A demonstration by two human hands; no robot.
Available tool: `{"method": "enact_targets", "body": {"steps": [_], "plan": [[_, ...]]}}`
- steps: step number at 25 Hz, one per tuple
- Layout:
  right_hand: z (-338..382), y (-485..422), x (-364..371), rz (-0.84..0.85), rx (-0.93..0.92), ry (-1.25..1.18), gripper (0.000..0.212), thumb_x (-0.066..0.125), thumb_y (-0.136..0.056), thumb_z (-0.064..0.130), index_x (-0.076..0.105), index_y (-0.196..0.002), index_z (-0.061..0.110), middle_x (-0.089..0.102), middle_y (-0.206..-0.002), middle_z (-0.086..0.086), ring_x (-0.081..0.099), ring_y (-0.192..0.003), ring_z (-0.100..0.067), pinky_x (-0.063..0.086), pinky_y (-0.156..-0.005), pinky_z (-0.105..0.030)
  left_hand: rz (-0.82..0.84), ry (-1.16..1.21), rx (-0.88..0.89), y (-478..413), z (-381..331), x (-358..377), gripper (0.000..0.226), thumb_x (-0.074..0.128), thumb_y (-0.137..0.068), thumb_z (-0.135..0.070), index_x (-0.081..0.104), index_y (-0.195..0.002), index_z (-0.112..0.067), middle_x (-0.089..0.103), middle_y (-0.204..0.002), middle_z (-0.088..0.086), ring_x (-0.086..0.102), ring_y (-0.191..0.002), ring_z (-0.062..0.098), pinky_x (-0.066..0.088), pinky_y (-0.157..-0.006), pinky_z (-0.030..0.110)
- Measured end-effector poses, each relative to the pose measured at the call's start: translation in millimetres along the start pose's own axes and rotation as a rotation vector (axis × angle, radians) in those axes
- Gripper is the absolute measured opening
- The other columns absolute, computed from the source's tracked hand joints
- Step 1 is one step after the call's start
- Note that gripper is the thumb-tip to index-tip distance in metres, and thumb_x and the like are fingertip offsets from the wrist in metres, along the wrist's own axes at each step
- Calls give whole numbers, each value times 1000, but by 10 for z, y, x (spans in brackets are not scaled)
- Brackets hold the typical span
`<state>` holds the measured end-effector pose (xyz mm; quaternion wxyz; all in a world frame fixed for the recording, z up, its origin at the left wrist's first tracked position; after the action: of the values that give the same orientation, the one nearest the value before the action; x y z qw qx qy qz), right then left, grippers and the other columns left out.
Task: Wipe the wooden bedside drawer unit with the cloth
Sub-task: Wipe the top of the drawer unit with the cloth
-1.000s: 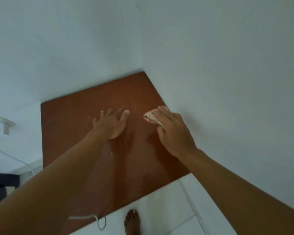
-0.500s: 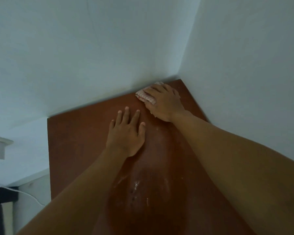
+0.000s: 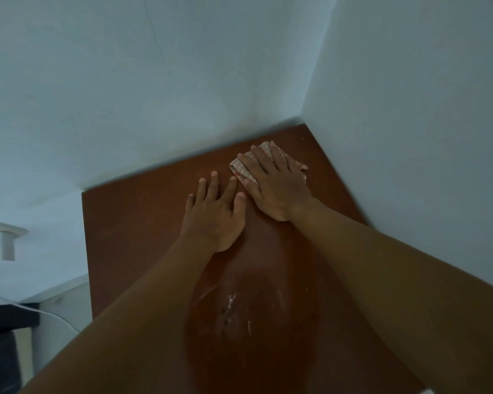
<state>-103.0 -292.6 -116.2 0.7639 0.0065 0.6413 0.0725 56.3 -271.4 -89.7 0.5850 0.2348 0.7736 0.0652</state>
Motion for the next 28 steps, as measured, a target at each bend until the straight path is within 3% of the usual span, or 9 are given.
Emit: {"method": "enact_targets", "body": {"steps": [6,11,17,20,24,28], "plan": [[9,858,110,-38,13,-2,63,22,-104,53,22,-164,33,20,-172,0,7,-160,-32,13,-128,-51,66,-31,-24,14,-37,-75,60,14,-105,-52,13,-162,-34,-1,-171,3,-2,-157,28,5,-124,51],[2,1757,187,-63,26,10,62,28,-105,51,23,-163,33,22,-172,-1,9,-160,-32,16,-127,-52,7,-49,-3,291,-191,18,62,15,-104,-52,29,-159,-26,16,-169,9,10,-156,31,9,-124,55],[-48,2968,271,-104,20,8,59,37,-104,48,27,-162,38,26,-171,2,12,-160,-29,21,-126,-49,-93,40,75,1233,-365,552,61,20,-105,-52,25,-160,-26,9,-170,8,-1,-157,26,1,-125,51],[-100,3555,308,-140,-14,-72,57,43,-102,31,38,-158,36,32,-168,5,16,-160,-25,27,-125,-46,-124,73,75,1514,-425,646,61,20,-105,-52,25,-160,-26,10,-170,9,-2,-157,26,1,-126,50],[-231,4350,429,-254,39,-202,67,57,-91,-9,54,-149,25,45,-161,4,27,-157,-21,46,-114,-51,-122,80,71,1808,-489,700,63,18,-105,-54,24,-160,-26,9,-170,10,-2,-157,27,0,-125,49],[-454,5082,581,-225,149,-167,75,62,-81,-15,55,-145,24,57,-151,-1,36,-150,-18,62,-91,-49,-126,54,66,1962,-401,719,65,17,-104,-56,23,-161,-25,9,-170,11,-2,-157,28,1,-126,51]]}}
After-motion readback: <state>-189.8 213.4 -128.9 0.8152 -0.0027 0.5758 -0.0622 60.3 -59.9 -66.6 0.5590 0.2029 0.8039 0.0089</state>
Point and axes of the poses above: each hand's wrist, its own y-axis away from the middle knuckle, its own x-axis out of the palm, z = x × y, the point moved 4 cm from there along -y, towards the middle knuckle
